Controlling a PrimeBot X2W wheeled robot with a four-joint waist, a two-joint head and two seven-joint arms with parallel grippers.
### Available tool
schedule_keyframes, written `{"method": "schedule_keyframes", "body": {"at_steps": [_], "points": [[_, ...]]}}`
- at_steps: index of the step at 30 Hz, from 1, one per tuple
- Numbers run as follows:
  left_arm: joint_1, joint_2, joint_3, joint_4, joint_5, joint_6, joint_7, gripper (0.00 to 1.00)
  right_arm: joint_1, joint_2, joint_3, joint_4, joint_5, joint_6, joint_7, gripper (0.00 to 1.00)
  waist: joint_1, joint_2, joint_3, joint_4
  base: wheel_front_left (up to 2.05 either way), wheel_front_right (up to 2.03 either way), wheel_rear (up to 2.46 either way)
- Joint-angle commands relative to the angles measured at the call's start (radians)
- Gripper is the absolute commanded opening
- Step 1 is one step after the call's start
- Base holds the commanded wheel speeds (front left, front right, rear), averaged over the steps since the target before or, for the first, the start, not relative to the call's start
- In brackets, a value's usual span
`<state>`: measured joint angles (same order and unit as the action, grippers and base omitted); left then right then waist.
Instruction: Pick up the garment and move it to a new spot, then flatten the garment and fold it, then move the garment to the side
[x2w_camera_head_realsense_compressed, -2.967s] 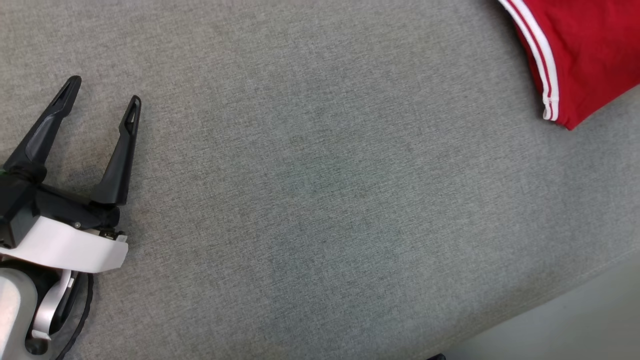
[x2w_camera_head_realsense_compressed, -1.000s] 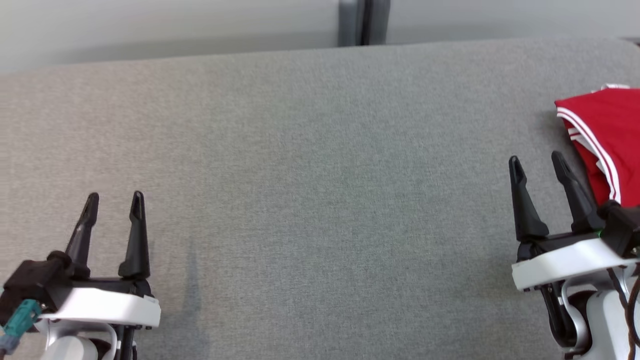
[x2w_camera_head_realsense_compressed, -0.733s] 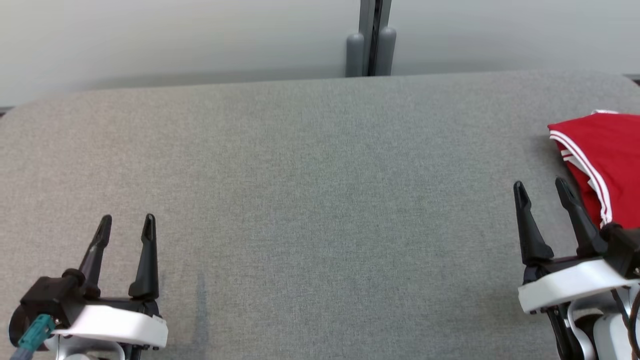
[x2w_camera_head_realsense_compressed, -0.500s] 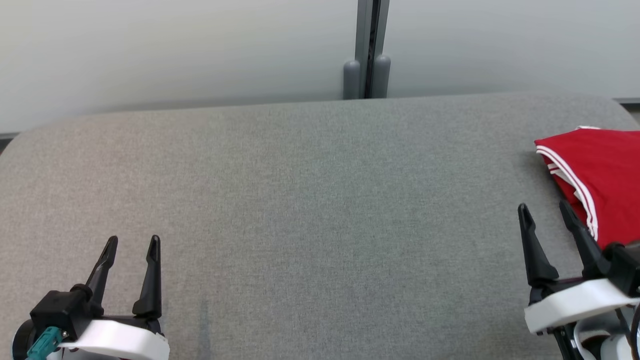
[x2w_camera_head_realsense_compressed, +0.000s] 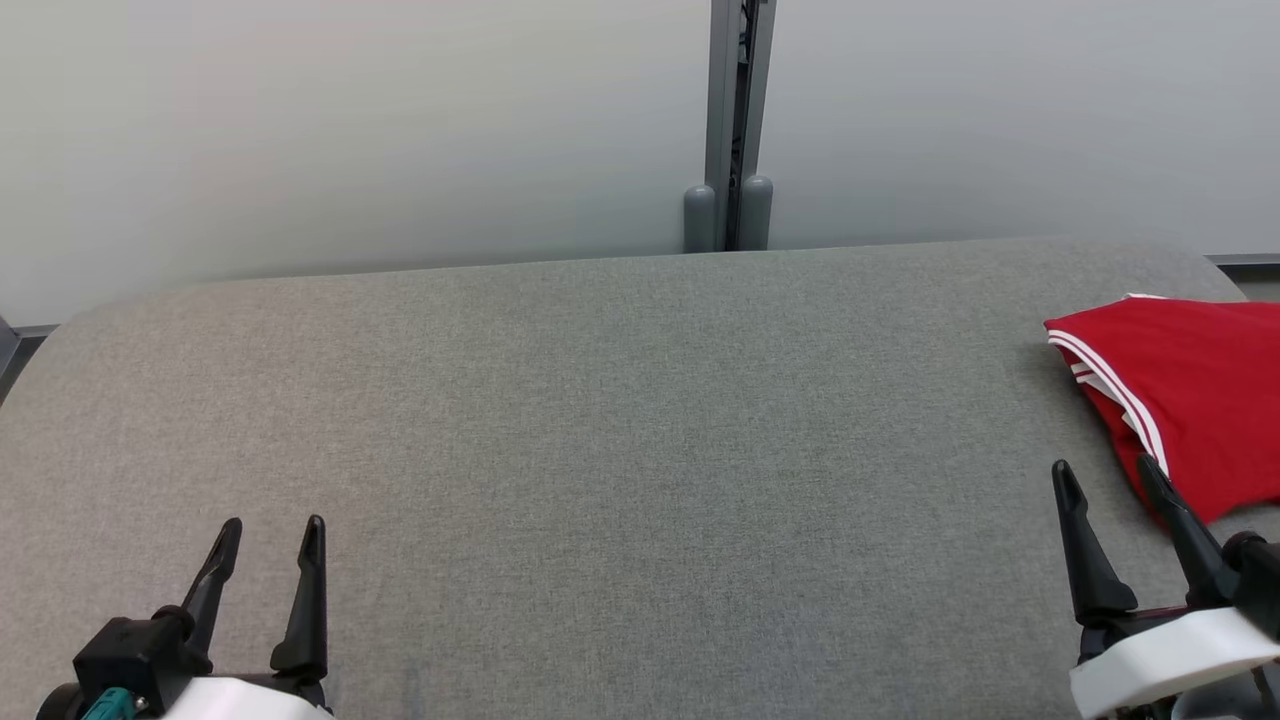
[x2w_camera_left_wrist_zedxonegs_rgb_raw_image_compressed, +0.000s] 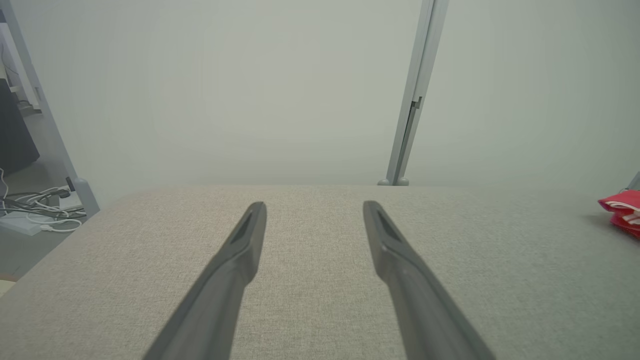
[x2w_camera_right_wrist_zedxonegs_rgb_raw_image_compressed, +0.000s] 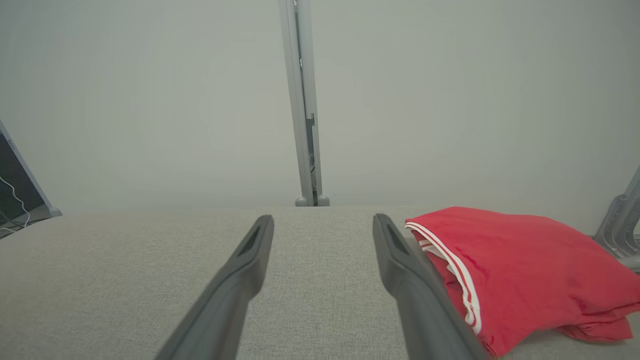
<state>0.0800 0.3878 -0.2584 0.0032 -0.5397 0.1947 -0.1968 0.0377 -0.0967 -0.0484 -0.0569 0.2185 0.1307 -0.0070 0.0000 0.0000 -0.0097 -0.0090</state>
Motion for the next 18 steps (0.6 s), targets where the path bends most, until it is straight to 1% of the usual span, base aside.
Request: {"method": "schedule_keyframes", "body": {"at_steps": [1,7,18], "points": [[0.018,0.004,0.003,-0.003,-0.005,0.006,0.001,1.00,0.021,-0.004,-0.003,-0.017,-0.006,0.000,0.007,1.00,0.0000,0.0000,-0.006,-0.001,0.00,0.00,0.00],[0.018,0.007,0.004,-0.007,-0.012,0.010,0.004,1.00,0.038,0.004,-0.012,-0.042,-0.007,0.000,0.020,1.00,0.0000,0.0000,-0.010,-0.002,0.00,0.00,0.00],[0.006,0.015,0.002,0.000,-0.016,0.009,0.007,1.00,0.047,0.012,-0.013,-0.042,-0.002,0.000,0.023,1.00,0.0000,0.0000,-0.007,-0.003,0.00,0.00,0.00]]}}
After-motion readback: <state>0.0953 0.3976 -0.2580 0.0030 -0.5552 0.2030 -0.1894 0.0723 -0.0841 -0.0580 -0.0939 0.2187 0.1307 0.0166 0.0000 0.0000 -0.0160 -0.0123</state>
